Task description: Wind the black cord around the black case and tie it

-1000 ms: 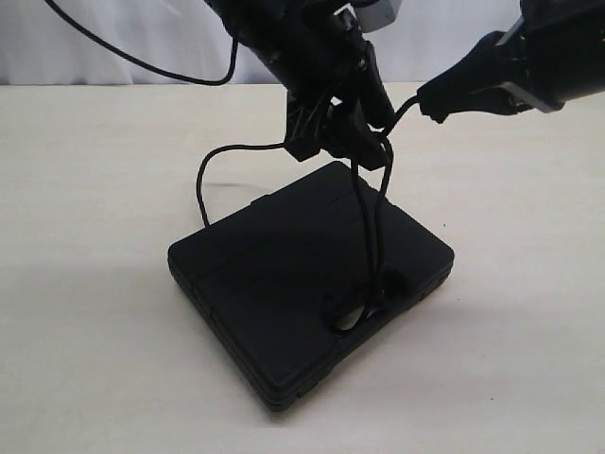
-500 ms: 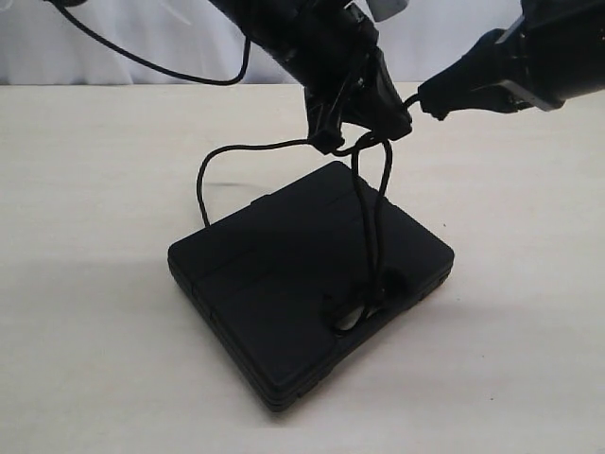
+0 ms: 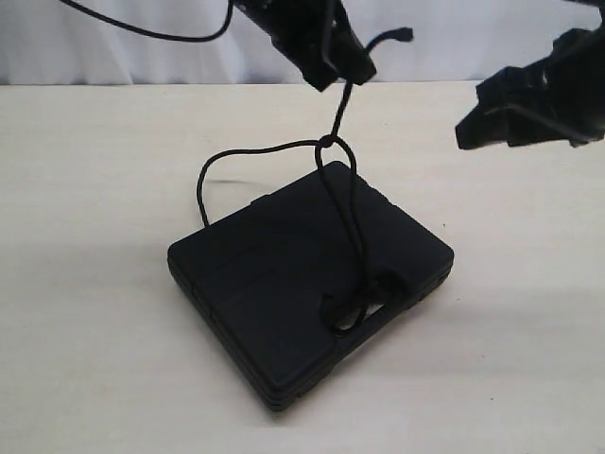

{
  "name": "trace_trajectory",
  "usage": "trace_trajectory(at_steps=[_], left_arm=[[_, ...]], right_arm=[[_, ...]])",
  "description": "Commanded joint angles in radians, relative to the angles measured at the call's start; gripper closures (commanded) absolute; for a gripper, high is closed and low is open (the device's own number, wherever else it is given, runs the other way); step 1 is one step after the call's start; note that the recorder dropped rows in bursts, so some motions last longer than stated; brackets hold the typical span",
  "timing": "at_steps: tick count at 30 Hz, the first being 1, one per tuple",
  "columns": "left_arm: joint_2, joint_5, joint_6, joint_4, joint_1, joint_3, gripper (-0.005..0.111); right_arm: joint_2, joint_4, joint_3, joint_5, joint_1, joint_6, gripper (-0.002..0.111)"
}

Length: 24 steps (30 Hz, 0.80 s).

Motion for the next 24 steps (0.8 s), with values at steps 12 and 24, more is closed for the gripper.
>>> trace_trajectory(at_steps=[12, 24], left_arm=[[-0.124, 0.13, -0.146, 0.053, 0.233, -0.032, 0.107], [-0.128, 0.13, -0.159, 0.135, 0.233, -0.032, 0.107]], right_arm=[[0.094, -0.048, 0.522, -0.735, 0.43, 0.467, 0.063], [0.325, 0.157, 0.522, -0.884, 0.426, 0.467, 0.063]])
